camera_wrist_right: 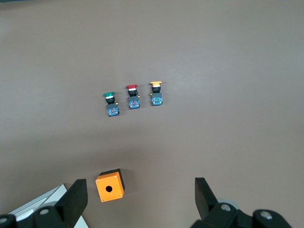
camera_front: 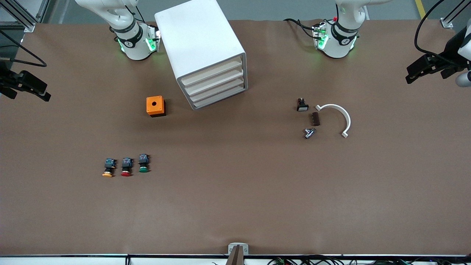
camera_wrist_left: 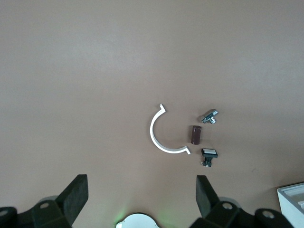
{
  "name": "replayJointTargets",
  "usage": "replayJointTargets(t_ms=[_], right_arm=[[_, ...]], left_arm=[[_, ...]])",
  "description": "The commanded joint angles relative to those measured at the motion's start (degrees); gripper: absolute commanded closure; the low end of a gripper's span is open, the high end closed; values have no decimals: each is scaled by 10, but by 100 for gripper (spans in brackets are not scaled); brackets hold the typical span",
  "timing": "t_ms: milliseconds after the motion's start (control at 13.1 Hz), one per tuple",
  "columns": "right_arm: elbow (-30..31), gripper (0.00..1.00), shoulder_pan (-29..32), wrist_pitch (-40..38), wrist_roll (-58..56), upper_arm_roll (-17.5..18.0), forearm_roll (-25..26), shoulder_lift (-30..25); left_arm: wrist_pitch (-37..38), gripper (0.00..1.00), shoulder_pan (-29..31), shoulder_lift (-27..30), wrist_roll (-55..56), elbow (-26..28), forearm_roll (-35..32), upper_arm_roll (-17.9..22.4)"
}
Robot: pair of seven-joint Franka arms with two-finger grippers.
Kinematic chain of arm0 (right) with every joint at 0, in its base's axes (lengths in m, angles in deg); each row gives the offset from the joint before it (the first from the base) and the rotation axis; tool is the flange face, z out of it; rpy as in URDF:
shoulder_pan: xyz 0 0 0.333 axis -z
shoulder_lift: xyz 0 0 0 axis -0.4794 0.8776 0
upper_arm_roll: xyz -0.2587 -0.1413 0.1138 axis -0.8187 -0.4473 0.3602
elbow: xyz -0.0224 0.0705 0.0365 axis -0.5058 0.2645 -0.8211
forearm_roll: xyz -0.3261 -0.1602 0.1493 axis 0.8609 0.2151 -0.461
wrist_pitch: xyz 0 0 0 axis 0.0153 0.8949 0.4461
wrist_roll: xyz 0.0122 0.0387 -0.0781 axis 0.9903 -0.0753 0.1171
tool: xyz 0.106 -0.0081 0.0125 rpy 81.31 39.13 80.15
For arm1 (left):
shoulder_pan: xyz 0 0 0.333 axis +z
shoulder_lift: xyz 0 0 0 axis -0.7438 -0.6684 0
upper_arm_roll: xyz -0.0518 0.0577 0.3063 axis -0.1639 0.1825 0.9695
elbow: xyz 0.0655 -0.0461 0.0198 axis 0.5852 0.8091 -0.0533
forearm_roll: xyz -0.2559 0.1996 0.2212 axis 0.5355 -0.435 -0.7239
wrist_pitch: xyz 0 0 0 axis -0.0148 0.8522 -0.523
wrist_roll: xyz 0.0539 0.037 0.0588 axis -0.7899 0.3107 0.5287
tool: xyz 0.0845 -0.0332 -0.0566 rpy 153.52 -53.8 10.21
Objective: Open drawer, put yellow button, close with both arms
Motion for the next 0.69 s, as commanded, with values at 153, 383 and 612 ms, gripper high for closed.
replayJointTargets(t_ms=[153, 383, 612], right_arm=[[7, 0, 8, -4, 1, 9, 6, -13], [7, 0, 8, -4, 1, 9, 6, -13], [8, 0, 9, -4, 1, 9, 6, -13]], left_arm=[[14, 0, 5, -25, -10, -23, -10, -4], [10, 0, 6, -69, -15, -56, -12, -2], [-19, 0, 5, -118, -13, -58, -10, -2]])
